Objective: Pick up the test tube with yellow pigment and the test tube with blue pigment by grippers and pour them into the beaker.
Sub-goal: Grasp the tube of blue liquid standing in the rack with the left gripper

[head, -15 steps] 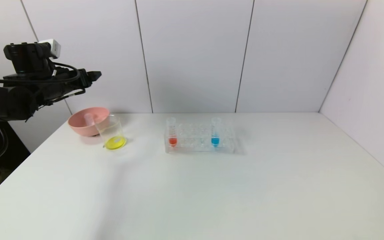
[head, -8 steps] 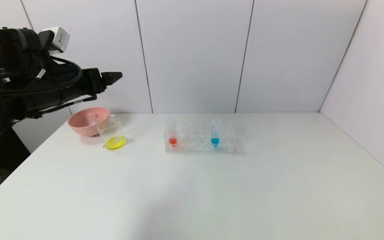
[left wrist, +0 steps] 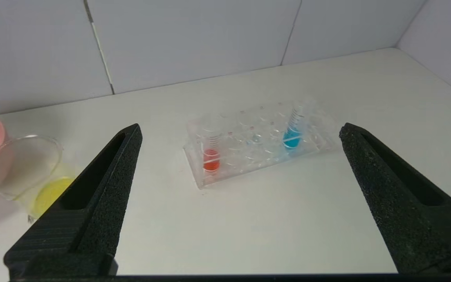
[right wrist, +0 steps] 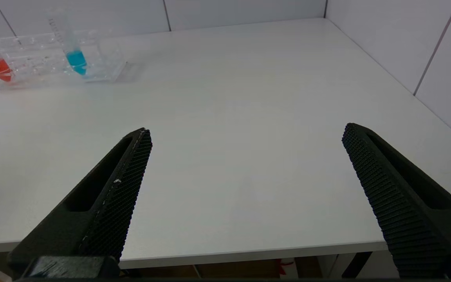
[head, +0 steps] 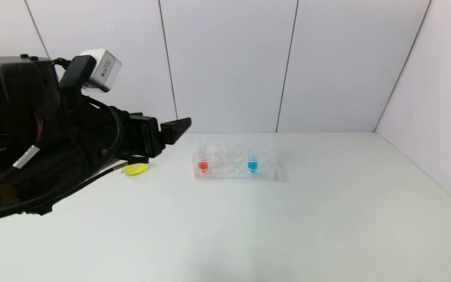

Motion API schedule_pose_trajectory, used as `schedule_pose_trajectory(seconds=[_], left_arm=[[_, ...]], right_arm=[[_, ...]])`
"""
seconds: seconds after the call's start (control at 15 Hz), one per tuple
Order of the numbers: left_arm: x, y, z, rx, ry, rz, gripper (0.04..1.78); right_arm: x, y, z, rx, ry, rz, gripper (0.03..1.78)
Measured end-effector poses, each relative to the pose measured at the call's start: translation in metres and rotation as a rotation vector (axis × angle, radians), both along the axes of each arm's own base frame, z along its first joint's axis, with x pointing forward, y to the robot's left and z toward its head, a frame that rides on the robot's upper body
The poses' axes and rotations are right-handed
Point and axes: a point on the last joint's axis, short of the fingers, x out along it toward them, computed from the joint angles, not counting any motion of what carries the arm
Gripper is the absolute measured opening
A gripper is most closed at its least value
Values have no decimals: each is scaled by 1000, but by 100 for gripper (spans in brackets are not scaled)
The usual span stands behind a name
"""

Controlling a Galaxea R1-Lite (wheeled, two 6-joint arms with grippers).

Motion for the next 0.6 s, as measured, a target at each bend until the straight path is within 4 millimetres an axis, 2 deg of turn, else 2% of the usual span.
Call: schedule_pose_trajectory(seconds=[0.13,0.27,0.6], left_arm=[[-10,-27,-5,7,10,-4,176],[-9,-52,-13,3,15,2,176],[16,-116,-38,11,37,16,176]], right_arm=[[0,0,0,0,0,0,177],[0,0,0,0,0,0,177],[0,0,0,0,0,0,177]])
